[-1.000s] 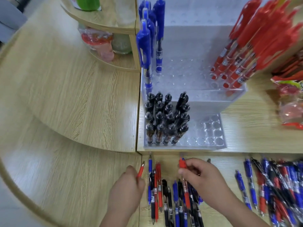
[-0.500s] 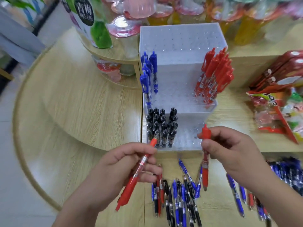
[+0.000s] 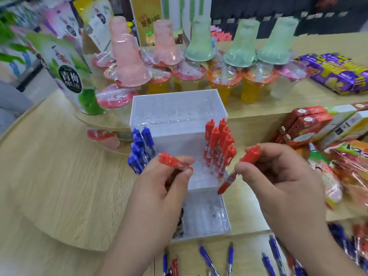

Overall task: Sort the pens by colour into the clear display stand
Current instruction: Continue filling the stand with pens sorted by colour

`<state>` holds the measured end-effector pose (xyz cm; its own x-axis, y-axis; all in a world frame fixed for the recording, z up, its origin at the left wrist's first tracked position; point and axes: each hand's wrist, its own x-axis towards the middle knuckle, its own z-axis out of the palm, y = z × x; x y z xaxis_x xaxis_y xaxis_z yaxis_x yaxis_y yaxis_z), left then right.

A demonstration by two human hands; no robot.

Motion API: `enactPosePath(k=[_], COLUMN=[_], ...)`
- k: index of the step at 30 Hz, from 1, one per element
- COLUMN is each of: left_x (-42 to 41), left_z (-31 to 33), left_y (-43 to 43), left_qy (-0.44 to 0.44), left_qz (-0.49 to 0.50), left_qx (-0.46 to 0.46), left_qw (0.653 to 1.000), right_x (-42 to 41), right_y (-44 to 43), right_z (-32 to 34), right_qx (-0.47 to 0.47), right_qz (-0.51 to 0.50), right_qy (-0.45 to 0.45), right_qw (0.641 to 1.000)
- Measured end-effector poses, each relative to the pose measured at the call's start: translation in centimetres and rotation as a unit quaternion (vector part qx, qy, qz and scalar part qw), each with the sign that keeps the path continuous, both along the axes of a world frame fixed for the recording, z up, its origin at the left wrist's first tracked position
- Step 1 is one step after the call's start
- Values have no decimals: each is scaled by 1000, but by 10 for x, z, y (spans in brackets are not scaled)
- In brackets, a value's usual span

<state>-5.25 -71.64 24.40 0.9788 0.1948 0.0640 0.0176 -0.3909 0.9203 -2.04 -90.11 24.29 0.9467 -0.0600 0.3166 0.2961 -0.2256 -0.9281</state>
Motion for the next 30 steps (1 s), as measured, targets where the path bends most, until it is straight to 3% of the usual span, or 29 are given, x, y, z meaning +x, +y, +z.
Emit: enactPosePath(k=[5,18,24,30], left_x=[33,55,55,57], left_z=[-10,-29,-32,-28], left_y=[-6,-18,-19,-21], left_qy=[-10,-79,-60,8], left_qz=[-10,-44,-72,-59], left_qx=[78,104,108,172], left_qw=[997,991,990,983], right_x=[9,13,18,23], right_y=[6,19,22,18], right_z=[0,-8,-10,-15], right_qx=[18,20,-3,-99], right_qz=[-26,-15,-21,-34], right_qy=[-21,-71,-80,-104], right_qw=[999,997,997,989])
